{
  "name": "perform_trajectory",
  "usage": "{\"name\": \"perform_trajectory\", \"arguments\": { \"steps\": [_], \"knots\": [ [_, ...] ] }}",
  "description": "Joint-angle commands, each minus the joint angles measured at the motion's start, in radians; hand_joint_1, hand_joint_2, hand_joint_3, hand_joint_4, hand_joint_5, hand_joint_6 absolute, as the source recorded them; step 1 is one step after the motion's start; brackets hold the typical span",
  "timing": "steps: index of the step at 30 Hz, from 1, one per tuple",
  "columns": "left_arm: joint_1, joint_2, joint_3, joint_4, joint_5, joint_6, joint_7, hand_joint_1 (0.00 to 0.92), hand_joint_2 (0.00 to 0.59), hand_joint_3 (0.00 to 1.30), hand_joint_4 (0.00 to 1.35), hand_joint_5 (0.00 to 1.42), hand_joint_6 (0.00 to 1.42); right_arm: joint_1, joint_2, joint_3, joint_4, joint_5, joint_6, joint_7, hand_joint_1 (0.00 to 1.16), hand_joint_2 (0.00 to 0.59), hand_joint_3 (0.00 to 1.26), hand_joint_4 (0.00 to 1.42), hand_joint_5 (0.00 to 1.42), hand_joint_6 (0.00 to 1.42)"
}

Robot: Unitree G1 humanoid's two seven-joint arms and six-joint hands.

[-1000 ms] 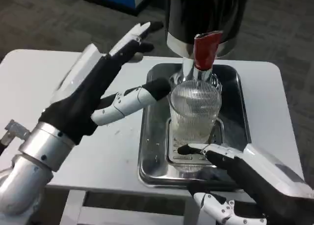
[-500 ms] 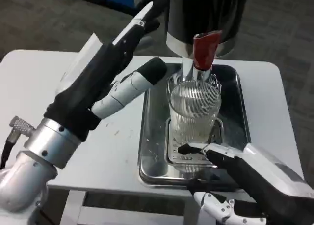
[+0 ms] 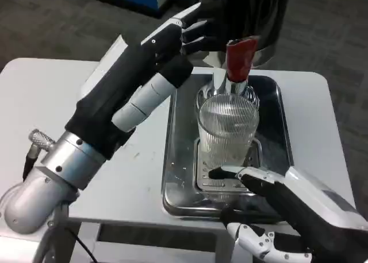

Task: Grasp the cup under the faucet to collect the drink, then remove the cup.

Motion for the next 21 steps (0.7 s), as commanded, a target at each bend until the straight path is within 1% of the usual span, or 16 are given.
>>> {"name": "perform_trajectory", "arguments": {
  "steps": [1,2,6,13,21],
  "knots": [
    [-0.018,-0.008,0.013,0.024,-0.036,0.016,-0.016,0.097,0.059,0.19,0.23,0.25,0.21,-0.002,0.005,0.004,0.006,0.003,0.007,-0.012,0.38,0.479,0.22,0.16,0.11,0.05],
    [-0.024,-0.008,0.013,0.032,-0.040,0.016,-0.019,0.084,0.056,0.19,0.23,0.25,0.22,-0.002,0.005,0.004,0.007,0.003,0.007,-0.012,0.38,0.479,0.22,0.16,0.11,0.05],
    [-0.046,-0.009,0.015,0.071,-0.053,0.012,-0.029,0.081,0.058,0.19,0.24,0.25,0.22,-0.003,0.006,0.006,0.009,0.004,0.006,-0.012,0.38,0.479,0.22,0.16,0.11,0.05],
    [-0.099,-0.028,0.013,0.161,-0.065,0.004,-0.057,0.089,0.055,0.19,0.22,0.26,0.21,-0.008,0.009,0.010,0.010,0.002,0.010,-0.011,0.38,0.479,0.22,0.16,0.11,0.05],
    [-0.128,-0.050,0.000,0.195,-0.051,-0.005,-0.079,0.093,0.055,0.18,0.20,0.25,0.20,-0.008,0.013,0.014,0.011,-0.001,0.011,-0.010,0.37,0.479,0.22,0.16,0.11,0.05]
  ]
}}
